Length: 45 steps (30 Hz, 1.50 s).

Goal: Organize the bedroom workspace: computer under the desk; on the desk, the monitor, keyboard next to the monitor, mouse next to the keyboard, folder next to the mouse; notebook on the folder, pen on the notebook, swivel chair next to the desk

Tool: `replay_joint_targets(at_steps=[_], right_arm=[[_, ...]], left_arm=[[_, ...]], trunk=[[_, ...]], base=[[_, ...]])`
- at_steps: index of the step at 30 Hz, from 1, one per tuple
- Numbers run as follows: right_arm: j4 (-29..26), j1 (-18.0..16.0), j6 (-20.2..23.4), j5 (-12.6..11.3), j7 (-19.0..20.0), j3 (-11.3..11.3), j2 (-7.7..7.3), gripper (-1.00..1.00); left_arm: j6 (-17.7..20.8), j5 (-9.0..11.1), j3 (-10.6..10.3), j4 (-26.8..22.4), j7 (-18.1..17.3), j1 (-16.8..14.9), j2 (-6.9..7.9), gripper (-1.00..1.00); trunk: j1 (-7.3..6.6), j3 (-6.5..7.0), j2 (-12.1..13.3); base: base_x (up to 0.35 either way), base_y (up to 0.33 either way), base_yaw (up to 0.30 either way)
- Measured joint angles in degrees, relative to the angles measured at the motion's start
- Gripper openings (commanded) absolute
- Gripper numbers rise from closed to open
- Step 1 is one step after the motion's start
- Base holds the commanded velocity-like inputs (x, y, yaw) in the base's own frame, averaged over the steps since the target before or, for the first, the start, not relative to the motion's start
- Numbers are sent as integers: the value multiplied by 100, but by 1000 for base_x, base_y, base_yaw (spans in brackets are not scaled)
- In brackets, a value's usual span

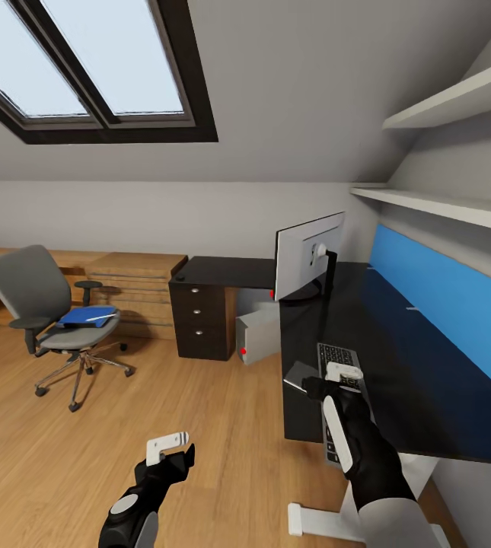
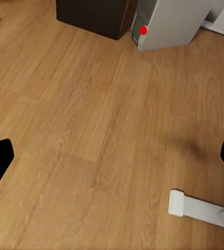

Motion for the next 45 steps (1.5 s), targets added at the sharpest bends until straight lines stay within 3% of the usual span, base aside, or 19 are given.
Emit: replay_joint_targets(at_steps=[29, 37, 45], right_arm=[[15, 0, -8, -59, -13, -13, 0, 100], [7, 1, -8, -63, 30, -161, 0, 100], [-108, 1, -16, -58, 229, -587, 0, 100]], left_arm=[[-3, -1, -8, 1, 14, 0, -17, 100], [6, 7, -4, -222, 15, 0, -29, 100], [28, 22, -1, -444, 27, 0, -34, 100]], trunk=[[1, 0, 0], [0, 0, 0], [109, -89, -199]], base=[[-189, 126, -58], [-19, 5, 0], [-3, 1, 0]])
